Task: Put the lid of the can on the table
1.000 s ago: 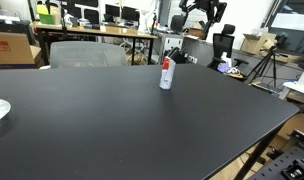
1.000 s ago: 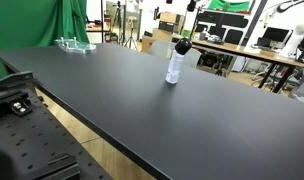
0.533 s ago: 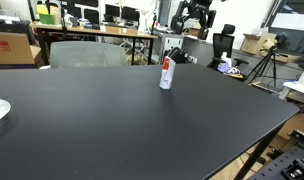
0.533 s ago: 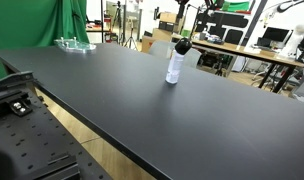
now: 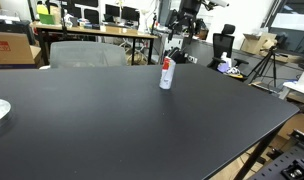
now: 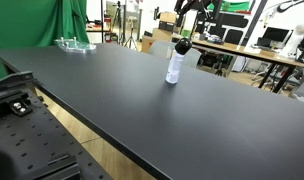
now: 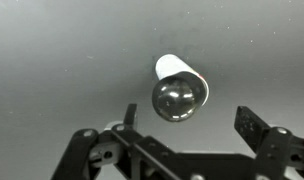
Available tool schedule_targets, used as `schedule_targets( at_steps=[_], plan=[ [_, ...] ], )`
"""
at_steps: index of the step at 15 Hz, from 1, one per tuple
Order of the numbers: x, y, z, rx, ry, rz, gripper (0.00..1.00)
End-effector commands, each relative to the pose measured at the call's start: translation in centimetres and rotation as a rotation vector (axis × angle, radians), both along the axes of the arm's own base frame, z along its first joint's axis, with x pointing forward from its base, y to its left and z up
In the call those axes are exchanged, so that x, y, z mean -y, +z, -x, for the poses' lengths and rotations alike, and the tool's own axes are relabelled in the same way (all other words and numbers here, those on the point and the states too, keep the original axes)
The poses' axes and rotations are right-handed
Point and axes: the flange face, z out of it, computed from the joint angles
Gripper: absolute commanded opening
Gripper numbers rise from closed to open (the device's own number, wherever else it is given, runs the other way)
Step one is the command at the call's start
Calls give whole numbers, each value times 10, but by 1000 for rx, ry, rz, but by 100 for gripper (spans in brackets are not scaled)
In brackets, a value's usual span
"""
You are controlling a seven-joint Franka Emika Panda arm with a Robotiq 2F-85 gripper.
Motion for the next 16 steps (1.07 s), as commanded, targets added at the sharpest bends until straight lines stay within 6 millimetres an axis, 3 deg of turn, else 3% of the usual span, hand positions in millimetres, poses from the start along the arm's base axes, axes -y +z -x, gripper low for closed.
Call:
schedule_targets(
  at_steps=[1, 8, 16],
  plan=[
    [-3, -4, -13, -2, 27, -20, 100],
    [-11, -8, -9, -6, 57, -39, 100],
    [0, -14, -5, -11, 21, -63, 100]
  ],
)
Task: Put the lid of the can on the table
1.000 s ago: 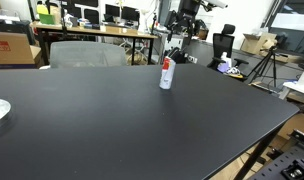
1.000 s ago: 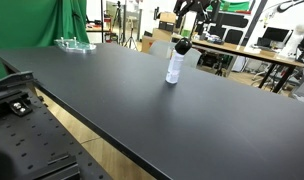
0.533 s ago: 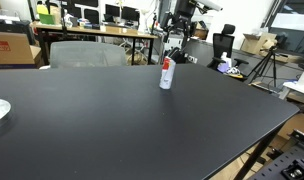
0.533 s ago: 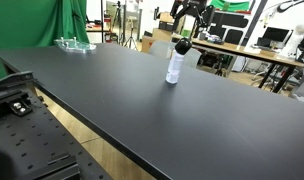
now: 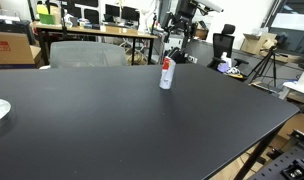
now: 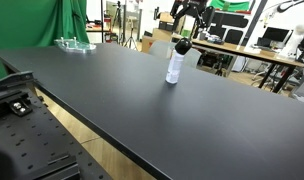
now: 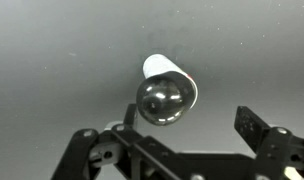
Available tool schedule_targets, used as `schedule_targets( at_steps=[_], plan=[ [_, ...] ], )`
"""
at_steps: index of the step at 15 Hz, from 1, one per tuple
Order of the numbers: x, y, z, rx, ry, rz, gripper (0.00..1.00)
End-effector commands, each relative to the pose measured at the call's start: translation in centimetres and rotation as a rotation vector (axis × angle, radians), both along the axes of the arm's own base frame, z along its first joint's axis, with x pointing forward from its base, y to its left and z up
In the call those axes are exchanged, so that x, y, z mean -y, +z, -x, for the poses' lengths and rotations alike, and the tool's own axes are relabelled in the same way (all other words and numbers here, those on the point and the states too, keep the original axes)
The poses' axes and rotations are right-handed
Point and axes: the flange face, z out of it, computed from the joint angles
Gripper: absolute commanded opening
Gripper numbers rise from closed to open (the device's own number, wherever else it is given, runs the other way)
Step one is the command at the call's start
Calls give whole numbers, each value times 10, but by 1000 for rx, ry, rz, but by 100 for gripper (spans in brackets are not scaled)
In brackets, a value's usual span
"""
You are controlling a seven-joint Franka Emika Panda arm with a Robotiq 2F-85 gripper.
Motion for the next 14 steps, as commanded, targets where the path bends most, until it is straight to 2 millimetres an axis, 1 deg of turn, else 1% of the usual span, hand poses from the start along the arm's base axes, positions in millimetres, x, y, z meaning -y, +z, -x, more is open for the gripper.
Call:
schedule_targets(
  at_steps=[1, 10, 11, 12, 13, 14],
  plan=[
    [9, -1, 2, -6, -19, -20, 100],
    [15, -15, -1, -24, -54, -38, 100],
    [15, -16, -1, -21, -57, -42, 75],
    [15, -16, -1, -18, -59, -43, 73],
    [15, -15, -1, -14, -60, -45, 67],
    [15, -14, -1, -11, -63, -51, 58]
  ],
)
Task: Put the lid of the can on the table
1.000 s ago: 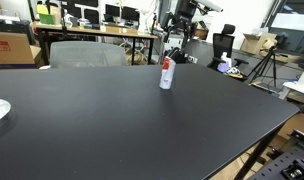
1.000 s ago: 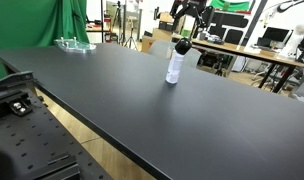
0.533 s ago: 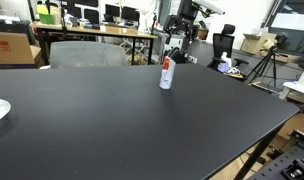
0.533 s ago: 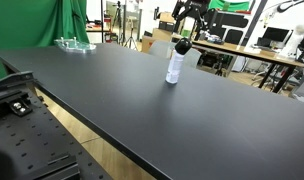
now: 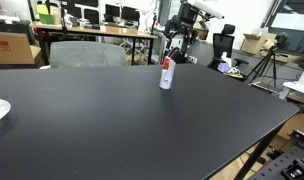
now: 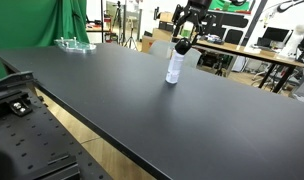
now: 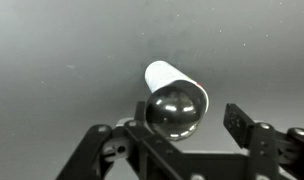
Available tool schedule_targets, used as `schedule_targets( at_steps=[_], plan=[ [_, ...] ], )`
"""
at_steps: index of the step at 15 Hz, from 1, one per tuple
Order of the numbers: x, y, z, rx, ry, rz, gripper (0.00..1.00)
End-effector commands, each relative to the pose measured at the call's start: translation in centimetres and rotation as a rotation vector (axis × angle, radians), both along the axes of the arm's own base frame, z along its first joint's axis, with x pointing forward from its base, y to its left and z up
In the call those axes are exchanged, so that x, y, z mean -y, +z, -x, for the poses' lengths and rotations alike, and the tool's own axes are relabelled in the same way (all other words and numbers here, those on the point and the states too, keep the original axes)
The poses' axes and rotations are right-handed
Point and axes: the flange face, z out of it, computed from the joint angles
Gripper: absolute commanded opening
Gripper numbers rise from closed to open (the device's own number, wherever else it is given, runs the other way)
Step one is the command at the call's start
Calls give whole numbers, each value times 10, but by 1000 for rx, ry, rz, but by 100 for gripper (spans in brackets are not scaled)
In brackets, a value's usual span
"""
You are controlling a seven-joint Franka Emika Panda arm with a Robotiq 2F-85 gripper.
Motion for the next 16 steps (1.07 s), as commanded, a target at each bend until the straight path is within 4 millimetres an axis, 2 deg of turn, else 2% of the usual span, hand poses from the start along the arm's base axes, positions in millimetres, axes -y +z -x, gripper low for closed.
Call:
schedule_targets(
  at_steps=[1, 3, 4, 8, 14, 16],
  plan=[
    [3, 7, -3, 17, -16, -18, 51],
    [2, 8, -2, 17, -14, -20, 37],
    [2, 11, 0, 18, -14, -19, 33],
    [1, 23, 8, 21, -37, -13, 32],
    [-4, 57, 27, 65, -77, 38, 32],
    [-4, 63, 35, 68, -99, 66, 32]
  ],
)
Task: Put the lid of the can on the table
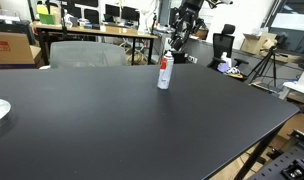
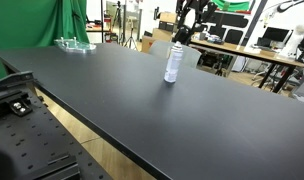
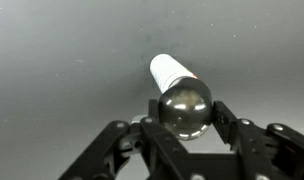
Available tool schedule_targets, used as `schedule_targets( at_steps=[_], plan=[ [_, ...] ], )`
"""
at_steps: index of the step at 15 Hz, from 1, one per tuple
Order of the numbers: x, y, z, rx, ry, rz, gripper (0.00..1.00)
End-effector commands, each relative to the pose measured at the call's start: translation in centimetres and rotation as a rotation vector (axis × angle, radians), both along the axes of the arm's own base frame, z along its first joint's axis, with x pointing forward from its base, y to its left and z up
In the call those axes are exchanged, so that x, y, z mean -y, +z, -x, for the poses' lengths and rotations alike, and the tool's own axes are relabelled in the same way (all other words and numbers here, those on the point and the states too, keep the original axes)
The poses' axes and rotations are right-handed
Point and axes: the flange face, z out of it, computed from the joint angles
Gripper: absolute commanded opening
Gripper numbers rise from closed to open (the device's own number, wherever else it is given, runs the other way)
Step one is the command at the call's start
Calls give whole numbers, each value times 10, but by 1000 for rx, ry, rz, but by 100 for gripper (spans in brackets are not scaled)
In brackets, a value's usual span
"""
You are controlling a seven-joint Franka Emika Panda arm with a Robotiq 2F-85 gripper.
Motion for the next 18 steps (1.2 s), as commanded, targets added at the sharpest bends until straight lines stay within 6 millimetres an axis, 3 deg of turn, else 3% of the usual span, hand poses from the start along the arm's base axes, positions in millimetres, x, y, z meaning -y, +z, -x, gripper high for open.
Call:
schedule_targets(
  at_steps=[1, 4, 11, 18],
  plan=[
    [-2, 15, 23, 11, -64, 60, 32],
    [-4, 7, 36, 23, -92, 120, 32],
    [-9, -40, 61, 16, -90, 192, 32],
    [-14, -81, 67, 22, 17, 243, 32]
  ],
)
